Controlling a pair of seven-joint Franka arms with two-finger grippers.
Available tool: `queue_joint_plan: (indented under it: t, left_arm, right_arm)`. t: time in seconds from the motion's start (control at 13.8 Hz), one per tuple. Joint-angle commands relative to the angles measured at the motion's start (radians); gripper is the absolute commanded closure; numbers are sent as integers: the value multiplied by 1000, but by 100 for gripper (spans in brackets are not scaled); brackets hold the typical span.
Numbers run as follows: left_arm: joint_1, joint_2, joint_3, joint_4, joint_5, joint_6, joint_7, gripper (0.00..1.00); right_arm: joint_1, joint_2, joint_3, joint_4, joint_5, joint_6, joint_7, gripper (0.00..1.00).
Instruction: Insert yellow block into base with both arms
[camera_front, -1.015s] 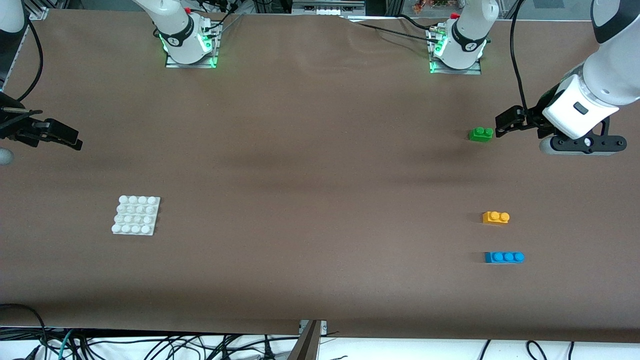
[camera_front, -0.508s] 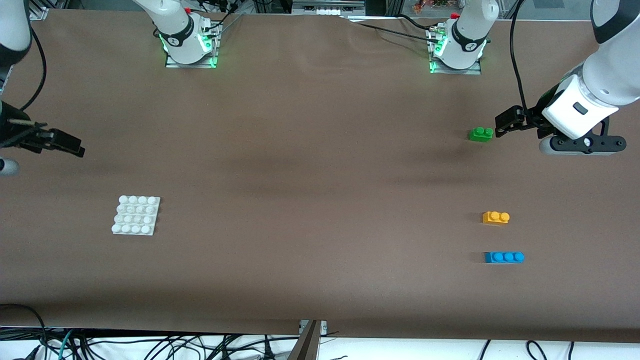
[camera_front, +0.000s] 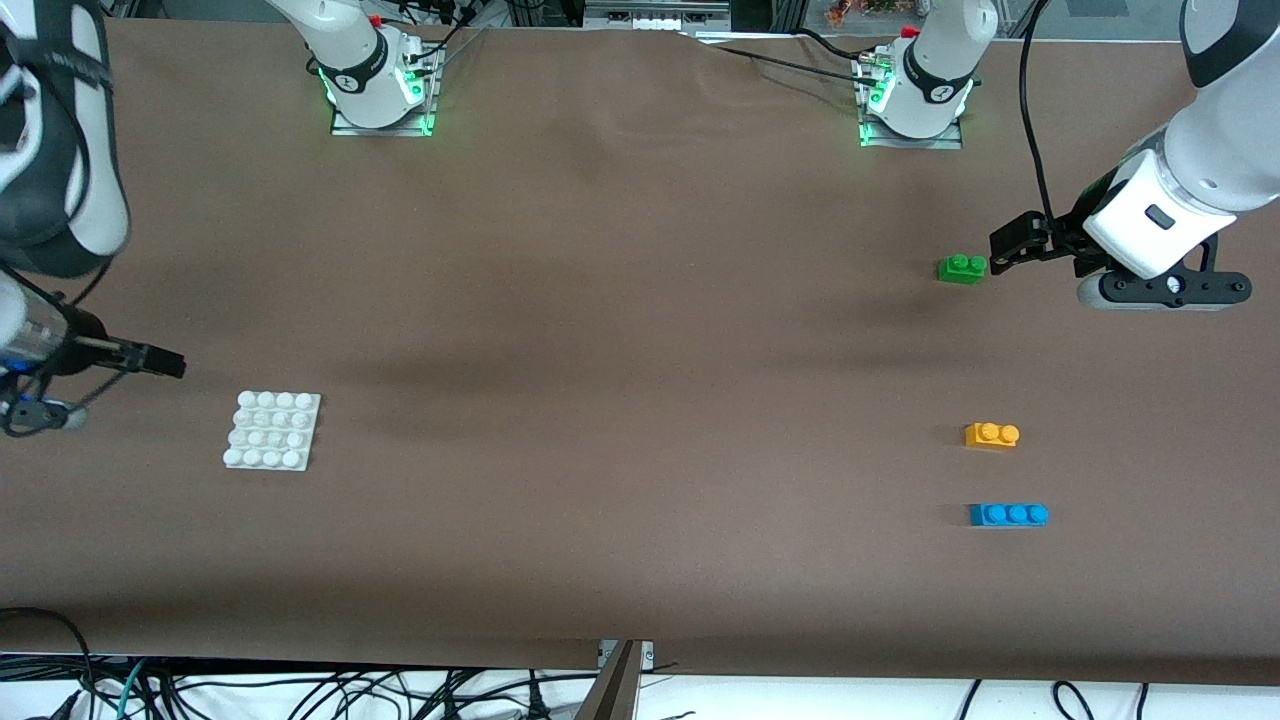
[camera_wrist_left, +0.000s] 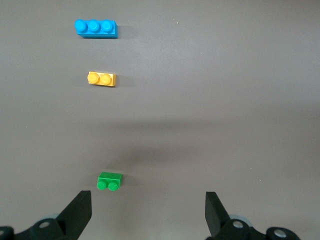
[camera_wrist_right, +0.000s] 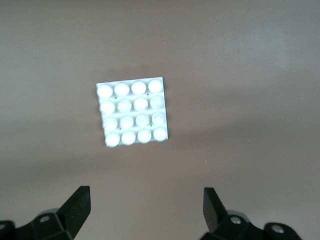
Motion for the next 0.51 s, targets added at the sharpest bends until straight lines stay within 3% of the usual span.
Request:
queue_joint_plan:
  t: [0.0,0.44]
  left_arm:
    - [-3,13,-4,29,21,-21,4,0]
    - [-3,15,-4,29,21,-21,6,0]
  right_arm:
    - [-2,24,7,-79,-10,109,11,0]
    - [-3,119,7,-148,-19,277,-4,0]
